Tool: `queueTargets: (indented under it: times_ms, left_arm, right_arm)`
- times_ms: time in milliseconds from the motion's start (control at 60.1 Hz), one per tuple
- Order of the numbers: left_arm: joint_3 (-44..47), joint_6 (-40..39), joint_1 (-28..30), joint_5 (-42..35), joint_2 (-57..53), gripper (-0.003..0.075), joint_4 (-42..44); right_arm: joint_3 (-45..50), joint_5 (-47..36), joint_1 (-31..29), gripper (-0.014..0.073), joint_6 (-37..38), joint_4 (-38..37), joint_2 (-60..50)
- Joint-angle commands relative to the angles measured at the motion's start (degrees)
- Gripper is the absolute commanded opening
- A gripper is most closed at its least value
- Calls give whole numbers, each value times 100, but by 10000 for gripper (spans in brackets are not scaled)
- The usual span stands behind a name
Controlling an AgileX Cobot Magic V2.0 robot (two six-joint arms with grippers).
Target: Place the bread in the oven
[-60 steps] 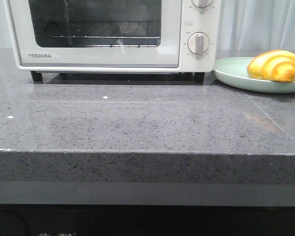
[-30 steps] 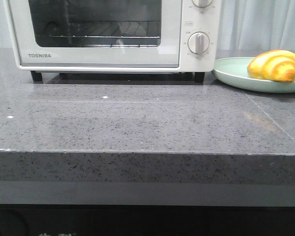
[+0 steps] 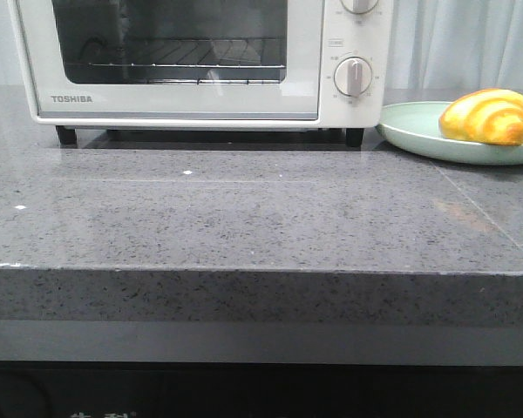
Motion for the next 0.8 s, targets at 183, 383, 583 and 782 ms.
queueTargets:
  times_ms: [183,383,583,782]
  left_arm:
    - [-763,-23,-170,-557,1018,-20,-72]
    - [-1593,0,-1076,-767,2192,-20,-32]
    - [-2798,0,-1908,-1222,3784,-20,-22]
    - [-3989,0,-2090,-1088,5133,-20,-22]
  right_arm:
    - [-316,-327,-29,-64,-10,161,569]
    - [-316,-485,-29,-64,-10,164,705]
    - [-316,-485,-29,-64,-10,164,705]
    - [-316,-490,-29,-64,-10,164,705]
